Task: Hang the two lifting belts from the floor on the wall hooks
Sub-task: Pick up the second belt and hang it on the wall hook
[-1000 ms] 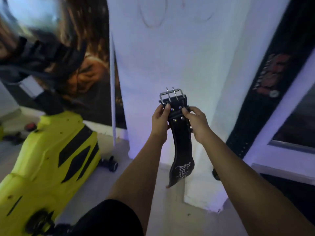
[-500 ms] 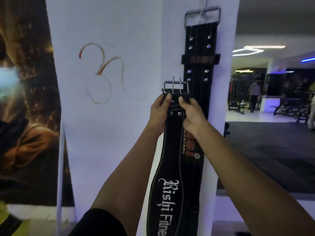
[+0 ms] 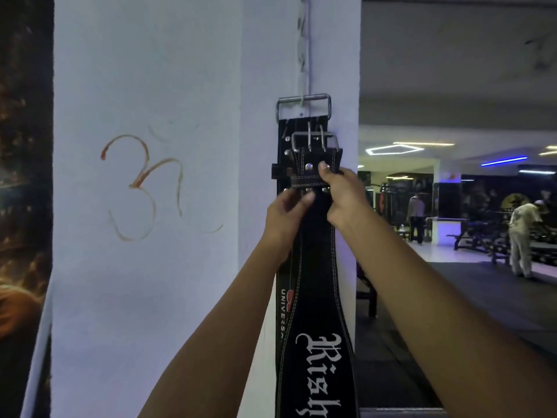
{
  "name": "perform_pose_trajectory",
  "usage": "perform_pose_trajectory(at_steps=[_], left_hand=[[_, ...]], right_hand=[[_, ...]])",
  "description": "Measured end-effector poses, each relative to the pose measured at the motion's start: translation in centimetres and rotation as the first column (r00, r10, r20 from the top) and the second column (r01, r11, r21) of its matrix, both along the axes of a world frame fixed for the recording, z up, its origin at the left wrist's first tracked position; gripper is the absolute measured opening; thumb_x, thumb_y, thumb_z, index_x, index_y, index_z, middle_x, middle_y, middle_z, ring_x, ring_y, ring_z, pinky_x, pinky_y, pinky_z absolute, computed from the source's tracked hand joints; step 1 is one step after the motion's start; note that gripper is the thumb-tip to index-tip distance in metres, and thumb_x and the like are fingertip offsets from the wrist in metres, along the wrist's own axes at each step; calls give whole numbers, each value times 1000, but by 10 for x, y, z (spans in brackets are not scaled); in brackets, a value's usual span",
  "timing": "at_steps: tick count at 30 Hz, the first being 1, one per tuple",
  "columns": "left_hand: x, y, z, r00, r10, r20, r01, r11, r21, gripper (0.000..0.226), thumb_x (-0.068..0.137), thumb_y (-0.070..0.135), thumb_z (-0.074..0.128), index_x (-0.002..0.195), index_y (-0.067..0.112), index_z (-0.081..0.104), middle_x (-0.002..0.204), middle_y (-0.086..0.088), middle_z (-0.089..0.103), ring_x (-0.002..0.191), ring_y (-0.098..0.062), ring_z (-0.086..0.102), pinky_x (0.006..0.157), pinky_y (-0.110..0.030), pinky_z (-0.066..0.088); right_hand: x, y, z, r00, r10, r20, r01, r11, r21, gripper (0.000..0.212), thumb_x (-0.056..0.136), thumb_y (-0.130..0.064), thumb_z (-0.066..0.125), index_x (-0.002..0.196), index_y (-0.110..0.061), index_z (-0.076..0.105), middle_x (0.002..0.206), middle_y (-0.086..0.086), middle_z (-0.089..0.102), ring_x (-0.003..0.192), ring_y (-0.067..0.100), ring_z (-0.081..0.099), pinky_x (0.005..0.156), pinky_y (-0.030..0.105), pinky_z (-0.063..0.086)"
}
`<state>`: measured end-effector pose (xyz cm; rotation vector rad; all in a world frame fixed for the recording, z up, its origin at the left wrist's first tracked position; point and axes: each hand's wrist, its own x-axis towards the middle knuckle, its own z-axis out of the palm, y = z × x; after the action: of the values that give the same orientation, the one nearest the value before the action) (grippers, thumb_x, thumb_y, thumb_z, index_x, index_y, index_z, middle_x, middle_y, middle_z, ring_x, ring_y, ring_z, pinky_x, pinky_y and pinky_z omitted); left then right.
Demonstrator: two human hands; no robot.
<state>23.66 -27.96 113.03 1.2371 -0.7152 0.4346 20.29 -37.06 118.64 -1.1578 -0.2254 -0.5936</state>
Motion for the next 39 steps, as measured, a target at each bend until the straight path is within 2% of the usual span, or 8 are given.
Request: perform_pose_trajectory(at_steps=[4, 8, 16, 22, 25, 29, 33, 39], left_hand=[[-2, -11, -27, 988, -132, -82, 139, 986, 90, 11, 90, 19, 59, 95, 14, 67, 86, -1, 73, 80, -15, 68, 75, -31, 56], [3, -13, -21, 991, -129, -35, 132, 985, 107, 13, 93, 17, 54, 98, 12, 65, 89, -5, 71, 80, -15, 68, 72, -30, 56], [5, -7, -4, 985, -170, 11, 169, 985, 14, 16, 92, 11, 54, 102, 9, 67, 93, -6, 72, 82, -15, 70, 75, -26, 56], [-1, 2, -33, 986, -146, -83, 151, 987, 57, 8, 85, 13, 65, 92, 12, 66, 88, -9, 72, 80, -22, 69, 78, -37, 58], [0, 14, -56, 955, -236, -179, 263, 954, 147, 9, 88, 14, 61, 94, 10, 67, 86, -7, 74, 80, -20, 70, 78, -33, 58], [-3, 14, -49, 960, -243, -139, 258, 961, 97, 12, 89, 10, 58, 98, 8, 65, 84, -5, 74, 77, -17, 71, 75, -29, 59], [-5, 18, -38, 968, -232, -101, 239, 969, 64, 11, 89, 8, 58, 96, 9, 67, 81, -1, 75, 76, -15, 71, 73, -27, 59], [-15, 26, -52, 952, -263, -155, 287, 944, 160, 25, 87, 14, 62, 111, 7, 63, 96, -7, 73, 88, -22, 71, 78, -32, 59]], right_hand=[[1, -17, 18, 999, -43, 31, 44, 999, -25, 14, 81, -23, 71, 88, -17, 61, 108, 11, 66, 102, 28, 61, 97, 54, 49], [0, -19, 14, 998, -37, 51, 41, 997, -69, 26, 81, -30, 70, 101, -14, 62, 123, 13, 64, 114, 30, 59, 100, 50, 48], [2, -16, -7, 995, 17, -94, -34, 982, -185, 16, 92, -10, 55, 76, -12, 61, 81, 9, 65, 69, 23, 61, 70, 37, 54], [1, -7, 5, 996, -71, -53, 64, 991, -113, 15, 87, -9, 62, 101, -7, 65, 105, 16, 67, 90, 27, 61, 89, 49, 54], [-1, -11, 19, 990, -136, -23, 133, 986, -96, 10, 84, -14, 67, 88, -5, 65, 114, 20, 67, 98, 30, 62, 95, 54, 50], [-8, -14, 29, 989, -149, -19, 146, 982, -117, 50, 83, -33, 68, 110, 8, 59, 125, 25, 61, 117, 37, 58, 101, 52, 47], [-9, -11, 14, 995, -58, -84, 43, 983, -177, 13, 86, -22, 65, 85, -9, 64, 96, 11, 68, 88, 26, 65, 83, 39, 56], [-14, -10, 20, 991, -123, -50, 115, 984, -136, 13, 84, -13, 67, 74, -12, 59, 100, 13, 65, 100, 30, 63, 94, 47, 53]])
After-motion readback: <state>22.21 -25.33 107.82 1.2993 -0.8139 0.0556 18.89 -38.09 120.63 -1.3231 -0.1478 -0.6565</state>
